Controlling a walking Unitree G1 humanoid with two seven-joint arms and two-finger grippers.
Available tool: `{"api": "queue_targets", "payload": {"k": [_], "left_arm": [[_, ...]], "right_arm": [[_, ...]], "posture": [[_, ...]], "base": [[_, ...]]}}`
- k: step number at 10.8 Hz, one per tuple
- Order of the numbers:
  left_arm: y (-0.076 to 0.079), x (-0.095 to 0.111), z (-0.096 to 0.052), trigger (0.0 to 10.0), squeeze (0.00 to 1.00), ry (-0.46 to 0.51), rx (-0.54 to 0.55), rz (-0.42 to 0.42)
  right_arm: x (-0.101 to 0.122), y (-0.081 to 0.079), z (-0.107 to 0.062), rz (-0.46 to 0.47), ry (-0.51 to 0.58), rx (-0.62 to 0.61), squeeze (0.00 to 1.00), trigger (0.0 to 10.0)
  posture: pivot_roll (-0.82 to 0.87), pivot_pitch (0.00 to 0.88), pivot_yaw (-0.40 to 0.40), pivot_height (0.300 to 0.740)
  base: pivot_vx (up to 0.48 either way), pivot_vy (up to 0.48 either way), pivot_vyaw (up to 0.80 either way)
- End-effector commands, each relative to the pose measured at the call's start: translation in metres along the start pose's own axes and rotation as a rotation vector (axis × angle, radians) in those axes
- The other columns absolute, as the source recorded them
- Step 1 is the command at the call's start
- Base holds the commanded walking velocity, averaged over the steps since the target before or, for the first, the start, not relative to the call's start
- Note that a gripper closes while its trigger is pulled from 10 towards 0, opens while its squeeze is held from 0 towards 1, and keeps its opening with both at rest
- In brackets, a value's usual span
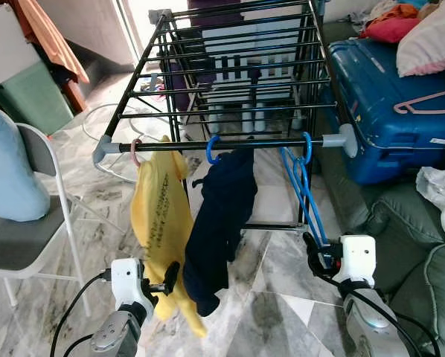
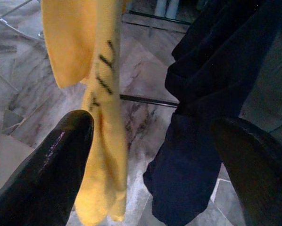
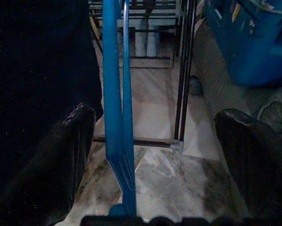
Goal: Hang hanger
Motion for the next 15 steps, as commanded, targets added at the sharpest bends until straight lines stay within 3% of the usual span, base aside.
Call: {"api": "queue_targets", "payload": {"k": [1,2,3,4,15], "left_arm": [[-0.004,0.003,0.002,10.0,0.00,0.004,0.022,0.012],[-0.004,0.004,0.003,10.0,0.00,0.009,0.024,0.013],[-0.006,0.004,0.001,10.0,0.00,0.013,0.033,0.017],[-0.008,0.003,-0.001,10.0,0.00,0.010,0.046,0.012],[-0.011,0.003,-0.001,10.0,0.00,0.021,0.070,0.020]], "right_arm": [[0.009,-0.007,0.004,0.004,0.020,0.026,1.00,10.0],[0.010,-0.009,0.005,0.004,0.018,0.036,1.00,10.0],[0.011,-0.014,0.005,0.002,0.016,0.054,0.72,10.0],[0.010,-0.018,0.004,0.002,0.010,0.073,0.00,10.0],[0.011,-0.031,0.006,-0.023,0.002,0.158,0.00,10.0]], "posture": [[-0.09,0.000,0.133,0.740],[-0.09,0.000,0.131,0.740],[-0.09,0.000,0.128,0.740],[-0.09,0.000,0.127,0.740],[-0.08,0.000,0.123,0.740]], "base": [[0.000,0.000,0.00],[-0.259,0.000,0.00],[-0.285,0.000,0.00],[-0.311,0.000,0.00],[-0.329,0.000,0.00]]}}
Point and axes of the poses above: a point about 5 cm out from each wrist's last joint towards the gripper, its own z axis pointing out of the wrist towards the gripper, its own x axis along the axis of the wrist's last joint, y = z × x, the point moved 4 cm from there along z, pointing out of the wrist towards the gripper, and after that the axes turned 10 degrees about -z, right-handed, at the moved point
